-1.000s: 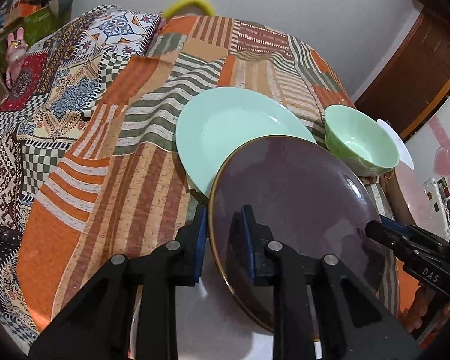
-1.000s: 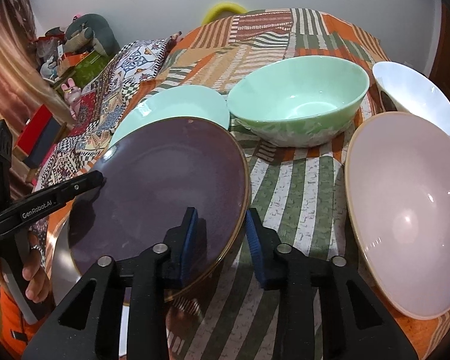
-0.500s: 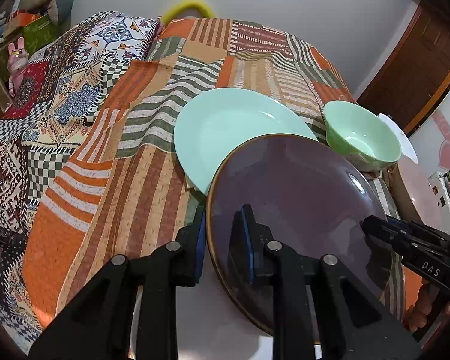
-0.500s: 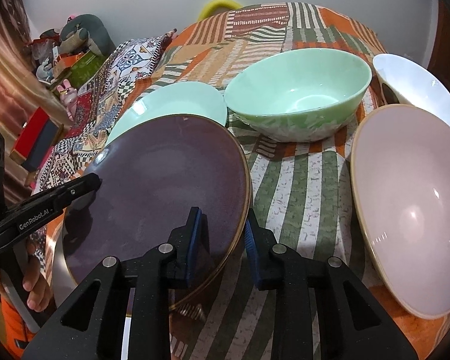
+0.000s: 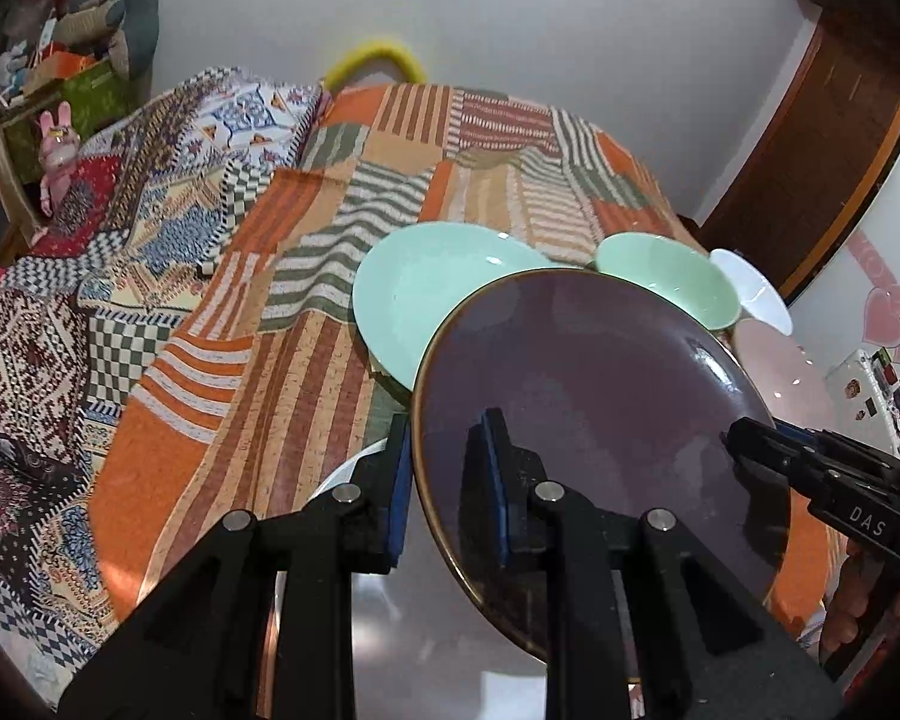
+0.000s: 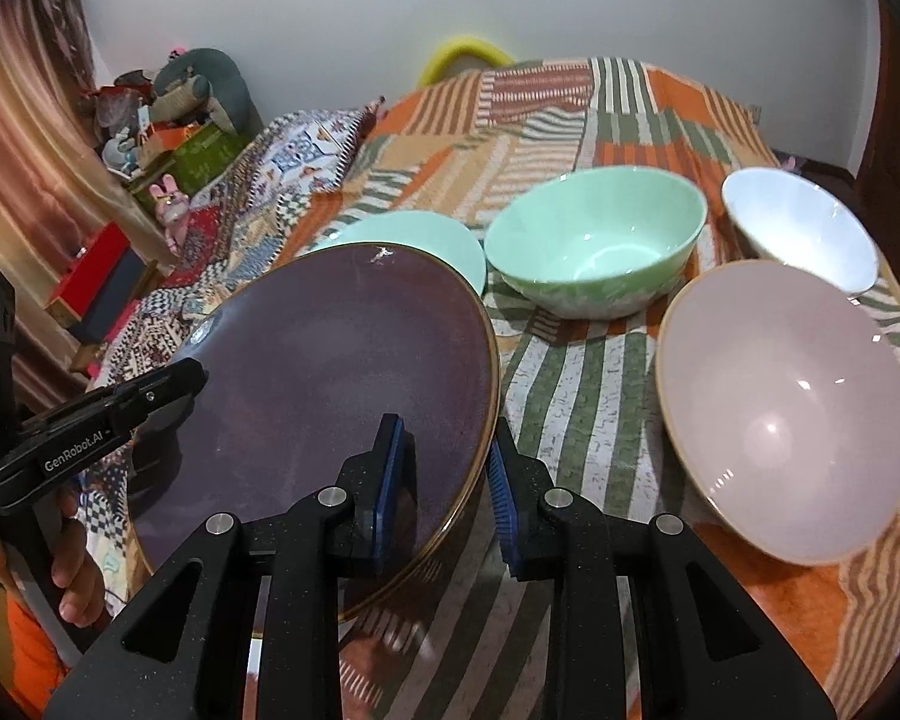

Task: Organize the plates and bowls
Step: 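Lift the dark purple plate with both grippers and carry it toward the pink bowl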

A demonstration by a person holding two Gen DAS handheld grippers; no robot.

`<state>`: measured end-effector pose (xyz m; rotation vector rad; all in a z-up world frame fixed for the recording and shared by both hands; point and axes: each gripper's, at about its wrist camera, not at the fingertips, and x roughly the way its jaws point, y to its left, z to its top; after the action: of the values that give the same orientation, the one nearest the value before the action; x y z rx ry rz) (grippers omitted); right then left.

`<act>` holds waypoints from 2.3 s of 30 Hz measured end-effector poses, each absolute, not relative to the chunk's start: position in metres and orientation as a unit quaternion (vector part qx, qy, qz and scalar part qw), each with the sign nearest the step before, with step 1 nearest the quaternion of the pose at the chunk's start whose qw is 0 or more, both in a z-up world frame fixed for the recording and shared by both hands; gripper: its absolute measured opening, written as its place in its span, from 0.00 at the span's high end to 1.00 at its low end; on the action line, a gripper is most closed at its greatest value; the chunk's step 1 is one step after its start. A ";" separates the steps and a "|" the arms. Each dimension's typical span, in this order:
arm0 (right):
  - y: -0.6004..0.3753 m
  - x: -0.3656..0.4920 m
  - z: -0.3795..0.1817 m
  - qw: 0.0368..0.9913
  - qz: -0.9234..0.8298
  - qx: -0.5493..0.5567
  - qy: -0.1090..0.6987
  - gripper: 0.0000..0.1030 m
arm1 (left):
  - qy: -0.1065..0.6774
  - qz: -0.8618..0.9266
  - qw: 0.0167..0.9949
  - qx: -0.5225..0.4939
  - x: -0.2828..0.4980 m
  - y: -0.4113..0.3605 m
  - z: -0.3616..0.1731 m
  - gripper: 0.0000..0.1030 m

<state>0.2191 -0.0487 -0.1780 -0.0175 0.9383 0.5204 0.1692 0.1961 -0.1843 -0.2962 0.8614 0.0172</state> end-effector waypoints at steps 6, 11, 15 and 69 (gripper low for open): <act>-0.060 0.203 -0.163 0.866 0.255 -0.003 0.430 0.76 | 0.393 0.011 0.911 -0.123 0.144 0.180 -0.157 0.79; -0.074 0.192 -0.154 0.871 0.260 0.003 0.417 0.76 | 0.381 0.009 0.918 -0.112 0.126 0.163 -0.140 0.79; -0.087 0.182 -0.149 0.874 0.261 0.007 0.409 0.76 | 0.378 0.006 0.920 -0.106 0.115 0.150 -0.132 0.79; -0.202 0.154 -0.218 0.846 0.204 0.065 0.489 0.76 | 0.533 -0.057 0.841 -0.078 0.139 0.033 -0.217 0.78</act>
<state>0.1538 -0.2020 -0.2185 0.1365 1.0319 0.4296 0.1392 0.0334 -0.2165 -0.1640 1.1262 -0.1198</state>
